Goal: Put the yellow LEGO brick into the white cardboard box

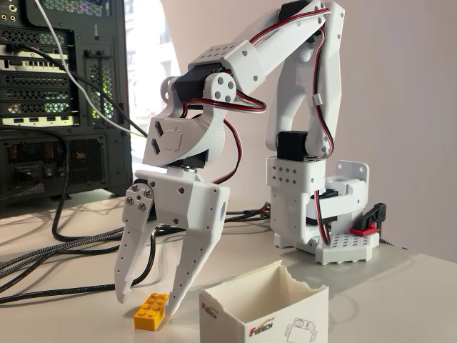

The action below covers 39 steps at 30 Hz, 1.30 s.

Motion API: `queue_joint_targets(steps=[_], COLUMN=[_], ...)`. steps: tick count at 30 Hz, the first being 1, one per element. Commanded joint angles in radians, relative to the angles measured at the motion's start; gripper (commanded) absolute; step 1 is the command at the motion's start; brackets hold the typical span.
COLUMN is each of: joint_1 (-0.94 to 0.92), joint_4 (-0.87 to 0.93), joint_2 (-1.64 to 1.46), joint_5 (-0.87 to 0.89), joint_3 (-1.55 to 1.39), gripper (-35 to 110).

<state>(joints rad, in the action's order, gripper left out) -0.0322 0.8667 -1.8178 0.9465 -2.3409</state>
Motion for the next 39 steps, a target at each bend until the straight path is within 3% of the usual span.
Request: queue_joint_targets(steps=[1,18,32,39], joint_1=[-0.021,-0.015,0.014,0.121], joint_4=[0.023,0.023,0.282,0.360], joint_2=[-0.018,-0.048,-0.206,-0.285], joint_5=[0.005,-0.003,-0.032,-0.017], joint_3=[0.040,0.043,0.216,0.336], gripper=[13,-7,-9,-9])
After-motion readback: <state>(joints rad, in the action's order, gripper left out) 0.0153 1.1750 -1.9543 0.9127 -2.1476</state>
